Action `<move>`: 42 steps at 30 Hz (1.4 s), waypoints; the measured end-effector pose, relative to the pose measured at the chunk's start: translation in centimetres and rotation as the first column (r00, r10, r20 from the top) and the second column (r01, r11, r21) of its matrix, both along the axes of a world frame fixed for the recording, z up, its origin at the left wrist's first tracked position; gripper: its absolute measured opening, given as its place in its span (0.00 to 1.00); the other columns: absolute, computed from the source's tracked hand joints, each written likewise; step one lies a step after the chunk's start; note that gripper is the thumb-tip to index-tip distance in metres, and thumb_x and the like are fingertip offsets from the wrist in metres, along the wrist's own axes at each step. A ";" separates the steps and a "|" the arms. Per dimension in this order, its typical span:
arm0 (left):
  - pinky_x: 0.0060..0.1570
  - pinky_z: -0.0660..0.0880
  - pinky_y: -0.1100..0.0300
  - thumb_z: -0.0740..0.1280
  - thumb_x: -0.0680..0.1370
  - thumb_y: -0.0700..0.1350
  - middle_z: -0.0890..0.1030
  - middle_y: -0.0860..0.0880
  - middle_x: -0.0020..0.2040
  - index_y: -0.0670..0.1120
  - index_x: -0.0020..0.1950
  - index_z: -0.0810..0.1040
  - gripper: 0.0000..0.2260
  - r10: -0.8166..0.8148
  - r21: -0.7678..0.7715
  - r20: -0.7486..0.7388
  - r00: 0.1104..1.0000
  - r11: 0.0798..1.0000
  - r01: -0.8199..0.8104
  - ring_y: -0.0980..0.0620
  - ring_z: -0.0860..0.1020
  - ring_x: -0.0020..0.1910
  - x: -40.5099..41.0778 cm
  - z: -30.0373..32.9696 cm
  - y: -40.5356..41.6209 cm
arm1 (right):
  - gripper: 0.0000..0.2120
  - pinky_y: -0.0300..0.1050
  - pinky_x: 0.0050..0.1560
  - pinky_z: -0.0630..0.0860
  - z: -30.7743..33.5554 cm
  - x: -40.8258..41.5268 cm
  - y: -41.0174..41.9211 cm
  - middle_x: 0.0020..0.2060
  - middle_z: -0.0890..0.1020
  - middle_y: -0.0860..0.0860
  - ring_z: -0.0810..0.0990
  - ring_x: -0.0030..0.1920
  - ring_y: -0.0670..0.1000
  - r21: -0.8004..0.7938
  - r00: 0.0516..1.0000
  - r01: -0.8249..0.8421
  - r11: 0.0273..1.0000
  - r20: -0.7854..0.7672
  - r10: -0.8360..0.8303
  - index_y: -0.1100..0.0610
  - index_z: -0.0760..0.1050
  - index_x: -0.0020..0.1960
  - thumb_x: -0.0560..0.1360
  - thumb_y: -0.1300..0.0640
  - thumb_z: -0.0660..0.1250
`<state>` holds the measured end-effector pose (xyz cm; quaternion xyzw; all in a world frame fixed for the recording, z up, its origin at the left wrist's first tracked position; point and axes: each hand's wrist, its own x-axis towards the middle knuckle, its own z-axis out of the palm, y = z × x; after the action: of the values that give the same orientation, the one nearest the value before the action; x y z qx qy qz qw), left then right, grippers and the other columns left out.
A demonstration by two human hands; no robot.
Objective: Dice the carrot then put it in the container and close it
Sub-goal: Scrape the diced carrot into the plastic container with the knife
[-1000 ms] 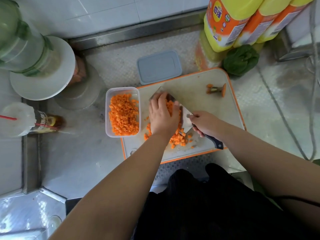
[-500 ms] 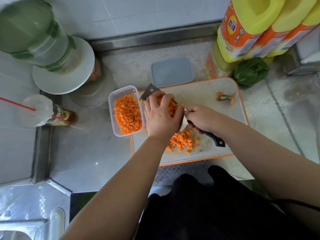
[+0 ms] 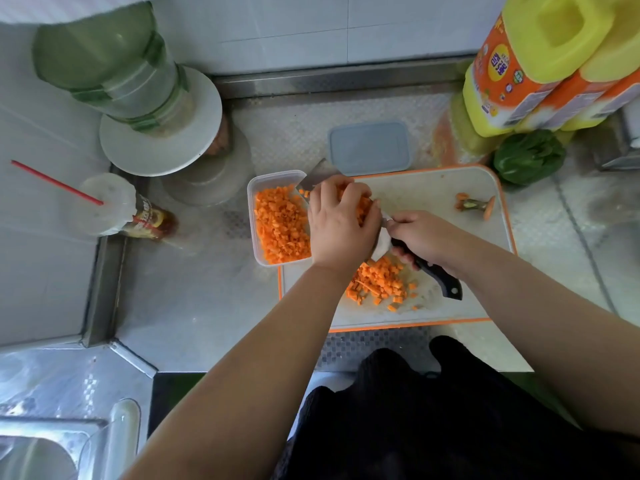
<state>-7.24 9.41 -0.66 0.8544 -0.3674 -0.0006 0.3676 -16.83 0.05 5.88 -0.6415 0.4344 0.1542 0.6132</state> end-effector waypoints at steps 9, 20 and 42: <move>0.52 0.65 0.56 0.68 0.75 0.44 0.76 0.42 0.49 0.42 0.46 0.79 0.06 0.173 0.030 -0.033 0.984 0.985 -0.172 0.41 0.71 0.50 3.8 -1.5 3.4 | 0.12 0.45 0.30 0.66 -0.7 3.3 2.1 0.33 0.73 0.57 0.71 0.33 0.55 -0.114 0.986 -0.162 0.980 -0.045 0.158 0.57 0.70 0.43 0.82 0.55 0.54; 0.63 0.67 0.47 0.59 0.80 0.48 0.79 0.45 0.59 0.42 0.54 0.82 0.15 0.268 0.269 -0.005 0.963 0.928 -0.257 0.39 0.72 0.61 5.9 -2.0 5.2 | 0.15 0.45 0.30 0.70 -0.4 0.6 -0.8 0.35 0.72 0.56 0.70 0.31 0.53 -0.253 0.986 -0.158 0.954 -0.087 0.140 0.56 0.68 0.39 0.82 0.52 0.53; 0.72 0.63 0.45 0.53 0.81 0.45 0.77 0.44 0.67 0.41 0.71 0.72 0.21 0.111 0.264 0.237 0.965 0.949 -0.174 0.43 0.72 0.69 5.0 0.0 7.7 | 0.17 0.41 0.30 0.70 0.6 5.2 0.7 0.32 0.75 0.54 0.74 0.25 0.52 -0.383 0.960 -0.277 0.881 -0.080 0.268 0.53 0.66 0.37 0.82 0.49 0.51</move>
<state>-2.20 17.12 -0.70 0.9172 -0.3389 0.0678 0.1981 -11.62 0.73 6.47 -0.8033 0.3693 0.1571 0.4400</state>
